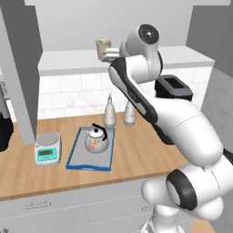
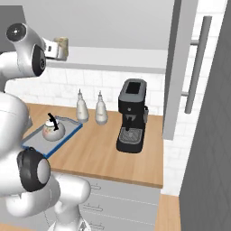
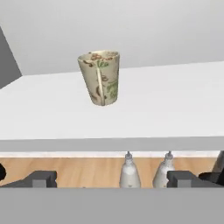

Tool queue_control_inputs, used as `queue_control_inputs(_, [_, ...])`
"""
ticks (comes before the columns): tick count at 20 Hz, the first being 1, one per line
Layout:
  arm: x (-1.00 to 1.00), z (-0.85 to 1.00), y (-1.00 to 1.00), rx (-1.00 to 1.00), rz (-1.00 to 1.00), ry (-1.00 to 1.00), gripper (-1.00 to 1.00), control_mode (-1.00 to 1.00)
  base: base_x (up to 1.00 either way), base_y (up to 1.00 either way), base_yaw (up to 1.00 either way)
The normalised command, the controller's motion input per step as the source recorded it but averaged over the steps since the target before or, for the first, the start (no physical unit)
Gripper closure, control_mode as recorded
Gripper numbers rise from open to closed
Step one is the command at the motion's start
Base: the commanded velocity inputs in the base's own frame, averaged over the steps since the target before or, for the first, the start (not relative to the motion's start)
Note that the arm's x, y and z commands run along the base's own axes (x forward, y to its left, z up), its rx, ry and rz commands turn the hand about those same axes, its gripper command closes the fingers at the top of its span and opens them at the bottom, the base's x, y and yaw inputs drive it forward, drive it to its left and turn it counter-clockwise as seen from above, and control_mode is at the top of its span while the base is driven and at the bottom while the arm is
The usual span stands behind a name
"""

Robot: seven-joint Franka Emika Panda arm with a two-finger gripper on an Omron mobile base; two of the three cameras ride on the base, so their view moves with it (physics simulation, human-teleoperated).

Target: Pick the kettle from the counter and place it on the tray. Then pick the mug from the cabinet and place it on the tray. Then close the cabinet doors.

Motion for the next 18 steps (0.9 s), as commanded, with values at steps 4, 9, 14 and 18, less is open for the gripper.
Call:
queue_control_inputs(4, [0.45, 0.04, 0.04, 0.0, 0.0, 0.04, -1.0, -1.0, 0.0, 0.0, 0.0])
queue_control_inputs(9, [0.43, 0.0, 0.19, 0.0, 0.0, 0.0, -1.0, -1.0, 0.0, 0.0, 0.0])
queue_control_inputs(14, [0.41, 0.0, 0.07, 0.0, 0.0, 0.0, -1.0, -1.0, 0.0, 0.0, 0.0])
queue_control_inputs(18, [0.34, -0.01, 0.0, 0.0, 0.0, 0.0, -1.0, -1.0, 0.0, 0.0, 0.0])
